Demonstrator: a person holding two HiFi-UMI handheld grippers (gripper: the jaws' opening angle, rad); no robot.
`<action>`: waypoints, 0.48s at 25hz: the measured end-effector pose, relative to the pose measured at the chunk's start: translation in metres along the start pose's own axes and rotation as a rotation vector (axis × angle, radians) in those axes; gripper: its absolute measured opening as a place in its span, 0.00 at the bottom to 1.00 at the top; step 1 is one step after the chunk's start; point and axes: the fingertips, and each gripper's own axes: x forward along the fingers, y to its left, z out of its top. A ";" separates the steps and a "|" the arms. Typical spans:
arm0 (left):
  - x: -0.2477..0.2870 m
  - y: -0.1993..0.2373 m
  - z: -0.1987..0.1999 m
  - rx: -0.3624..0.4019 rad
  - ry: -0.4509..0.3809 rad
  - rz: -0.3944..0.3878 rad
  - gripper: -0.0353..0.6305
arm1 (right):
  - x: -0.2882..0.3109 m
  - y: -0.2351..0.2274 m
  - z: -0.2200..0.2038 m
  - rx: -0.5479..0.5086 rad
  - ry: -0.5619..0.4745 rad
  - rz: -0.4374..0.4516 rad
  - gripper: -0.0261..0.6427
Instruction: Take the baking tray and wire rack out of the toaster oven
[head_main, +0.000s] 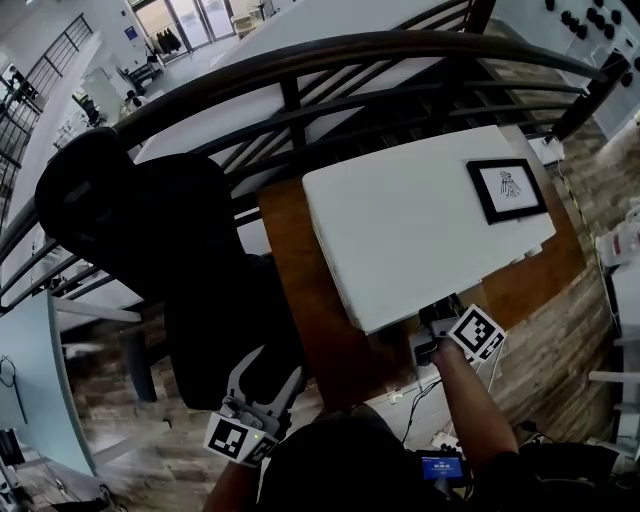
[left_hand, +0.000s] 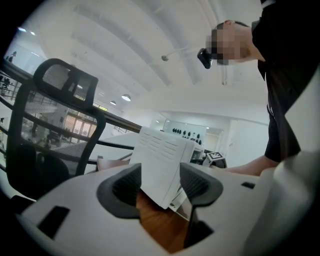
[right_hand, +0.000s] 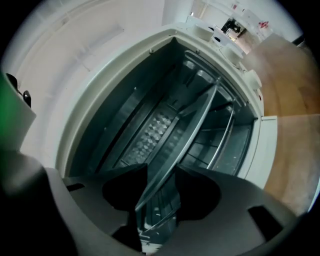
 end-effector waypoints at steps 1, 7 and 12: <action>-0.001 0.001 -0.001 0.001 0.002 0.003 0.42 | 0.002 -0.002 0.000 0.012 -0.005 -0.009 0.28; -0.007 0.006 0.002 0.016 -0.004 0.029 0.42 | 0.009 -0.011 0.000 0.034 -0.005 -0.031 0.26; -0.013 0.003 0.002 0.028 -0.006 0.035 0.42 | 0.007 -0.007 -0.002 0.138 -0.023 0.017 0.23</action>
